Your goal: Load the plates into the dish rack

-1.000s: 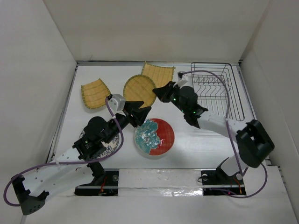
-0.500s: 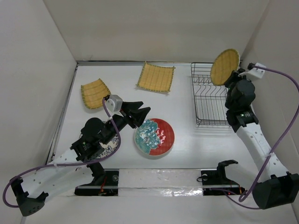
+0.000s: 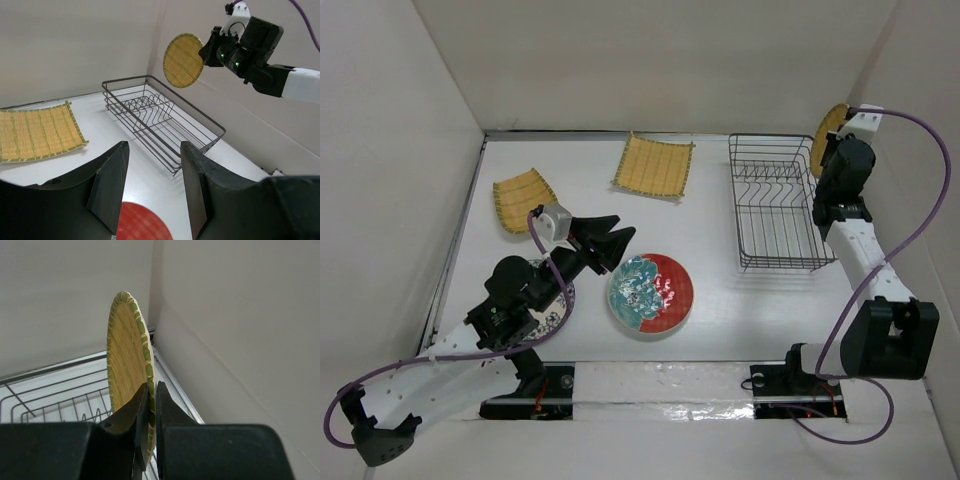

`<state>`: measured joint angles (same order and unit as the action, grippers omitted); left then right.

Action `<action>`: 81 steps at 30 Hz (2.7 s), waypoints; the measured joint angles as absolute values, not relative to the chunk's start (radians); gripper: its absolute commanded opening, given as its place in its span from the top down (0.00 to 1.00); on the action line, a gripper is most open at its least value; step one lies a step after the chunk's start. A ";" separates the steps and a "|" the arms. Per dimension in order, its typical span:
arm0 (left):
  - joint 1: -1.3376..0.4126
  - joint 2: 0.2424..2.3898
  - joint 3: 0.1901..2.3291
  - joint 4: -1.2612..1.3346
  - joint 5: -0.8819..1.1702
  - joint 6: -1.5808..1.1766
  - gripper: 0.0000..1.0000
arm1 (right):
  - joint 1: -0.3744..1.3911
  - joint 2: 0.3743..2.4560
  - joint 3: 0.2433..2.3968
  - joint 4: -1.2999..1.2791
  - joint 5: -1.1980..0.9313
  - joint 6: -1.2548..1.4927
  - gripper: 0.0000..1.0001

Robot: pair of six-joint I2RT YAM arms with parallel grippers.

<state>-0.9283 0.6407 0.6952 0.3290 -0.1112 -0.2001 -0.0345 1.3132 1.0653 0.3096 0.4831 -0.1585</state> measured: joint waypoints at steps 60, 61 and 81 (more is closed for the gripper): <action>-0.987 0.577 0.680 0.332 -0.257 -0.180 0.75 | -0.266 1.548 1.092 0.353 0.097 -0.070 1.00; -0.987 0.570 0.680 0.331 -0.274 -0.185 0.78 | -0.266 1.554 1.089 0.355 0.097 -0.070 1.00; -0.987 0.530 0.661 0.341 -0.412 -0.224 0.60 | -0.208 1.585 0.973 0.480 0.134 0.021 0.46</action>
<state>-0.9867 0.5304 0.6605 0.3408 -0.4122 -0.2241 -0.2077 1.5852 0.9733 0.4805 0.1337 0.0208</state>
